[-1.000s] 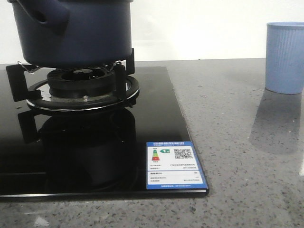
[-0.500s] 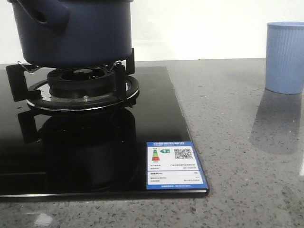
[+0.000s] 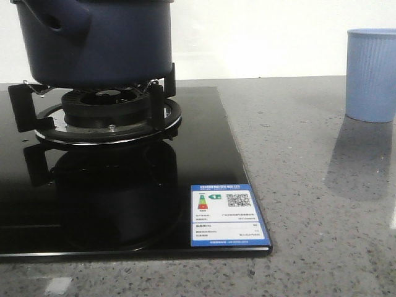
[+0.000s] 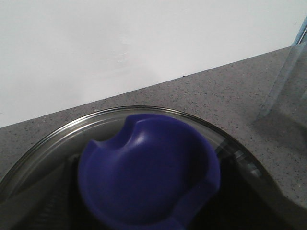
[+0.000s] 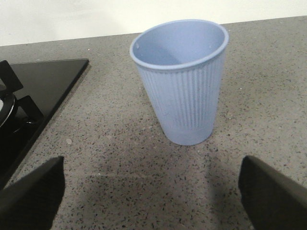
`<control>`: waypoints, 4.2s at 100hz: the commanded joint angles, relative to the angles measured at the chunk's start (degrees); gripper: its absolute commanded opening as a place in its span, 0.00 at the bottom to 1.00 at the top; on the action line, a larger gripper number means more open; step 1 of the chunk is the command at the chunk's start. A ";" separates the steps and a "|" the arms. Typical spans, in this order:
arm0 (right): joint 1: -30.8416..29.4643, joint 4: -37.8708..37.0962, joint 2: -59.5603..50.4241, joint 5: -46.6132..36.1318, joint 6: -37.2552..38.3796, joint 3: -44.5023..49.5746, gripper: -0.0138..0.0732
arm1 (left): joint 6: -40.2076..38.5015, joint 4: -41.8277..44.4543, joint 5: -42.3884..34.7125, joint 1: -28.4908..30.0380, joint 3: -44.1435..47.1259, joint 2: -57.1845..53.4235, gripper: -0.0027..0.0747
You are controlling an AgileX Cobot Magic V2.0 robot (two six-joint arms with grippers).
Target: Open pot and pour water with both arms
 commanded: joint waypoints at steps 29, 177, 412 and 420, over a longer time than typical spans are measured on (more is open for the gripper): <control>-0.12 0.81 -0.50 -1.13 -0.12 -1.31 0.90 | 0.03 -1.00 -2.95 -0.48 -2.18 -8.67 0.86; -0.12 -0.43 -16.18 -1.16 0.07 -2.59 0.08 | 0.92 -5.64 -10.51 8.76 41.31 -60.82 0.01; -0.12 -0.43 -16.07 -1.01 0.07 -2.59 0.08 | -36.23 30.32 -7.40 24.22 63.59 -79.66 0.01; -0.12 -0.43 -16.07 -0.76 0.07 -2.59 0.08 | -36.23 30.32 -7.40 24.22 63.59 -79.66 0.01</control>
